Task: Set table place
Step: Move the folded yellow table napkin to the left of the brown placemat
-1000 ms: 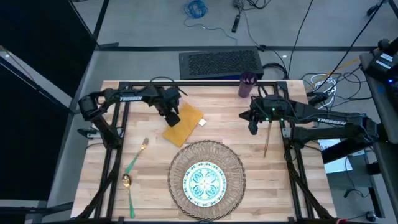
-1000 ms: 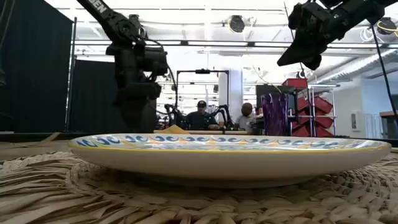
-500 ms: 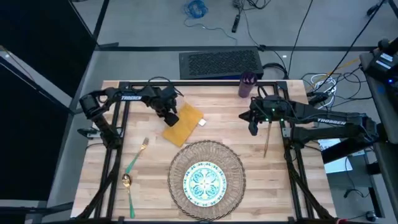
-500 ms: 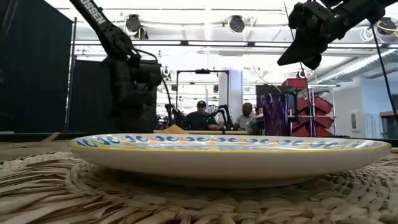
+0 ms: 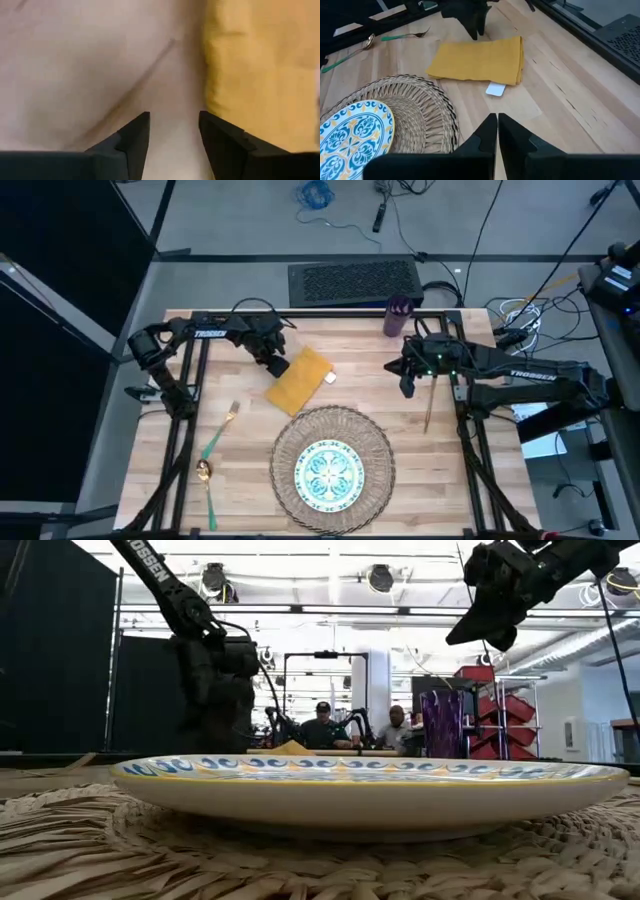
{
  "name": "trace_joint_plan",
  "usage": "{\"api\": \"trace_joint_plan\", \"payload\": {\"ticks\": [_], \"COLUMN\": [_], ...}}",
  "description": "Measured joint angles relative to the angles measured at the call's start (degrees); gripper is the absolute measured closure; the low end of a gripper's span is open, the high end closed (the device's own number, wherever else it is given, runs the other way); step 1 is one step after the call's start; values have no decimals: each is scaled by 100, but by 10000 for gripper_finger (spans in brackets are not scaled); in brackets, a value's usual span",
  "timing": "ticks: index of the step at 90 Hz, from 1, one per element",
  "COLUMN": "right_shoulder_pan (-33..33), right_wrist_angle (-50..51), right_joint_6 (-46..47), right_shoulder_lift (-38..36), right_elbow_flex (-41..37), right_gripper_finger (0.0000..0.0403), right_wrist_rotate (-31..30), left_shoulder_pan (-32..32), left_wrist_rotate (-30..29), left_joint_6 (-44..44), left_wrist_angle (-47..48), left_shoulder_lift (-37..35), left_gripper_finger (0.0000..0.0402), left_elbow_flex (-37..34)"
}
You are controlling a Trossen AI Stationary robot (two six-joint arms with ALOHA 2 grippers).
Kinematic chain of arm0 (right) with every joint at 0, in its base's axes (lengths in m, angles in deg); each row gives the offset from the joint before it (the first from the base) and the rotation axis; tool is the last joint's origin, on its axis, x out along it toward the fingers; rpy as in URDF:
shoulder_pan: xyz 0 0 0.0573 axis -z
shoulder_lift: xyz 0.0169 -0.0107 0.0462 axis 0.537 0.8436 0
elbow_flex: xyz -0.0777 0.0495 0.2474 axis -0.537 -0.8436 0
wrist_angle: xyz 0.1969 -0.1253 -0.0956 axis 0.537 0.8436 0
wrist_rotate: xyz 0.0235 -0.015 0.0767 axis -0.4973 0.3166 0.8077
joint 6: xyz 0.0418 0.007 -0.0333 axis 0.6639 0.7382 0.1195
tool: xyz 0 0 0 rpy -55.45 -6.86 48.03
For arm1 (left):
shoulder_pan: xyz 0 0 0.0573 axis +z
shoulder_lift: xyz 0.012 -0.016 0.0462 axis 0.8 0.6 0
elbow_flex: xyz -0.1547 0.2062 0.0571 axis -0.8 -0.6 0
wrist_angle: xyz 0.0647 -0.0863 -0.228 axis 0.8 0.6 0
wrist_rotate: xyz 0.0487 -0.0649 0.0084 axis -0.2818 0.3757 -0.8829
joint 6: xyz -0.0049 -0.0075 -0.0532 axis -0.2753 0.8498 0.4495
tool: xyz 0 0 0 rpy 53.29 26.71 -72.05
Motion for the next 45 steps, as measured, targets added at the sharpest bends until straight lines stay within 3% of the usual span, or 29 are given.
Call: {"api": "trace_joint_plan", "payload": {"ticks": [9,45], "right_shoulder_pan": [4,4], "right_wrist_angle": [-3,-8], "right_joint_6": [-2,-4], "right_shoulder_lift": [0,0], "right_elbow_flex": [0,0], "right_gripper_finger": [403,403], "right_wrist_rotate": [0,-2], "left_shoulder_pan": [2,15], "left_wrist_rotate": [378,494], "left_joint_6": [-5,5], "left_wrist_angle": [-168,-481], "left_shoulder_lift": [-2,-2], "left_gripper_finger": [245,245], "left_elbow_flex": [4,6]}}
